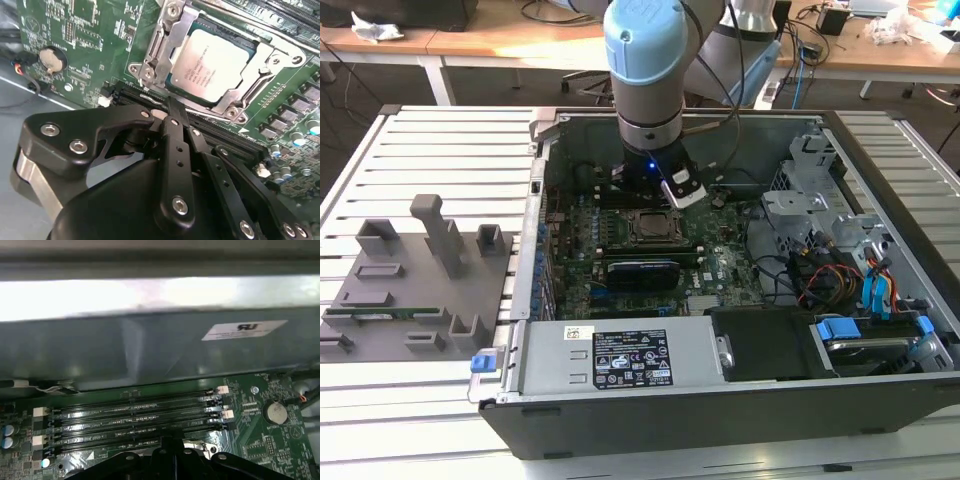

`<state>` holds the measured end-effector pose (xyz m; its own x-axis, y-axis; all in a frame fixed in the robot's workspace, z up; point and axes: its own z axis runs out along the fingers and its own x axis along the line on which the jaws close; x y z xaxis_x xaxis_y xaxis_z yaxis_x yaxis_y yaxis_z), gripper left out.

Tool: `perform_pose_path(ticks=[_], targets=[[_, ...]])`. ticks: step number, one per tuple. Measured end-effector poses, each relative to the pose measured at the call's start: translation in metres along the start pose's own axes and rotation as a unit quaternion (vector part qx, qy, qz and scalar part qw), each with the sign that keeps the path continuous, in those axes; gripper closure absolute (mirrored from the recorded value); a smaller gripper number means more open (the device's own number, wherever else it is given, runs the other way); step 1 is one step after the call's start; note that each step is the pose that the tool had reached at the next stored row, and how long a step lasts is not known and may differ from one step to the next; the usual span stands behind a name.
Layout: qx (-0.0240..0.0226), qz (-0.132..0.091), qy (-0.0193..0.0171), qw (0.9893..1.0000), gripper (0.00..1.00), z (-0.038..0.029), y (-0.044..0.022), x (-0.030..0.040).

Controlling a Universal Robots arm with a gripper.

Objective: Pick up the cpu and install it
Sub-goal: 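Install the first cpu locking lever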

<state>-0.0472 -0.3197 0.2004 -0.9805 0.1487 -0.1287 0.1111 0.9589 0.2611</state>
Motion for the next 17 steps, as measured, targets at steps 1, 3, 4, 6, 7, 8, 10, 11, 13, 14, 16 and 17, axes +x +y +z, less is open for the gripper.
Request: perform_pose_path(ticks=[1,3,4,6,7,8,10,11,13,14,16,17], targets=[[0.0014,0.010,-0.0028,0.9999,0.89,0.0008,0.0034,0.0015],[0.0019,0.014,-0.0039,0.9999,0.89,0.0014,0.0060,0.0025],[0.0022,0.016,-0.0044,0.9999,0.89,0.0015,0.0066,0.0028],[0.0042,0.021,-0.0061,0.9997,0.89,0.0022,0.0066,0.0032],[0.0056,0.025,-0.0071,0.9997,0.89,0.0027,0.0065,0.0033],[0.0077,0.030,-0.0088,0.9995,0.89,0.0035,0.0062,0.0034],[0.0104,0.036,-0.0106,0.9993,0.89,0.0042,0.0060,0.0035],[0.0116,0.038,-0.0116,0.9991,0.89,0.0045,0.0059,0.0036],[0.0149,0.047,-0.0145,0.9987,0.89,0.0054,0.0057,0.0036],[0.0153,0.050,-0.0151,0.9985,0.89,0.0056,0.0056,0.0037],[0.0156,0.051,-0.0154,0.9984,0.89,0.0060,0.0056,0.0037],[0.0156,0.051,-0.0155,0.9984,0.89,0.0061,0.0056,0.0037]])
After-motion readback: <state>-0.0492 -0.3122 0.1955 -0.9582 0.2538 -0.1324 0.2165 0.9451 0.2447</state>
